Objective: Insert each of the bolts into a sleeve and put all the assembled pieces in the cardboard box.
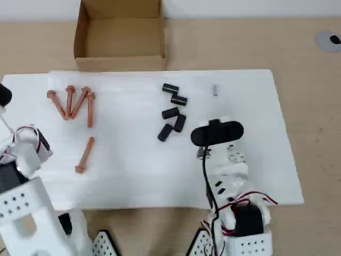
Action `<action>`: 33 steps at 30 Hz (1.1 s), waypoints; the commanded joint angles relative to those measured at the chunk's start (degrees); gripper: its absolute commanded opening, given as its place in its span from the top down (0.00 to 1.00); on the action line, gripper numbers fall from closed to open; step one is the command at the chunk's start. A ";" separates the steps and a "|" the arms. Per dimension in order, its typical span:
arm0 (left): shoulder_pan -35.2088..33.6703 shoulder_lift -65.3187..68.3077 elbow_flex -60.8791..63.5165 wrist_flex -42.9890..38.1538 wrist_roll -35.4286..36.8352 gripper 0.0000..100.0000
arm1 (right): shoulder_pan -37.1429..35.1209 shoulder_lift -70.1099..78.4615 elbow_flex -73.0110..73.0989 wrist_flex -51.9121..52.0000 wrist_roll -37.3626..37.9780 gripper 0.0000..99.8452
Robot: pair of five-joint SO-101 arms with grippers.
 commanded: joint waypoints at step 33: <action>5.19 44.97 -38.77 7.91 4.40 0.97 | -11.03 113.19 -107.12 25.41 16.97 0.99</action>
